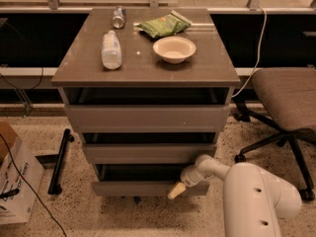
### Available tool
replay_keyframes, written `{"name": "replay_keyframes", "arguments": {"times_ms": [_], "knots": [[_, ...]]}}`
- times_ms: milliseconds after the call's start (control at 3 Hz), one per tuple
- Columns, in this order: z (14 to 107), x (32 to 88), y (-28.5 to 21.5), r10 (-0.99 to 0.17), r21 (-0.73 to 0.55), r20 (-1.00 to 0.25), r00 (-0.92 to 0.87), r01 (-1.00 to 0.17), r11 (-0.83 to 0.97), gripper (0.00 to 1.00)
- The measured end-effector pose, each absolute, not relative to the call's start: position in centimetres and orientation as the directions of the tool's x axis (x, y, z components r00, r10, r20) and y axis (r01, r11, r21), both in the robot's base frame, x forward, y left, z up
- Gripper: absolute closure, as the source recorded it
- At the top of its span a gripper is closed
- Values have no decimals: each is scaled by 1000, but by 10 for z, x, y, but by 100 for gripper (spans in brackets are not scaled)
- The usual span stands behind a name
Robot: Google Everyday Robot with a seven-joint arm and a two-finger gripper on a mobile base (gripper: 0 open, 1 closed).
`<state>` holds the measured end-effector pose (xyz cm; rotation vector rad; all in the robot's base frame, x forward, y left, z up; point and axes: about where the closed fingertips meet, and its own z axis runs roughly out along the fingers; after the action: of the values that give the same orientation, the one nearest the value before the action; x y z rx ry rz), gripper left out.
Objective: Open bottom drawer
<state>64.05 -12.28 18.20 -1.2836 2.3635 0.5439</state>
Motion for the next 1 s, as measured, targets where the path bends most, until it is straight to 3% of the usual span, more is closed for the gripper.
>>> {"name": "replay_keyframes", "arguments": {"times_ms": [667, 1000], "knots": [[167, 613, -132, -797, 120, -400, -452, -888, 444, 0], [166, 592, -138, -852, 128, -343, -396, -918, 375, 24]]}}
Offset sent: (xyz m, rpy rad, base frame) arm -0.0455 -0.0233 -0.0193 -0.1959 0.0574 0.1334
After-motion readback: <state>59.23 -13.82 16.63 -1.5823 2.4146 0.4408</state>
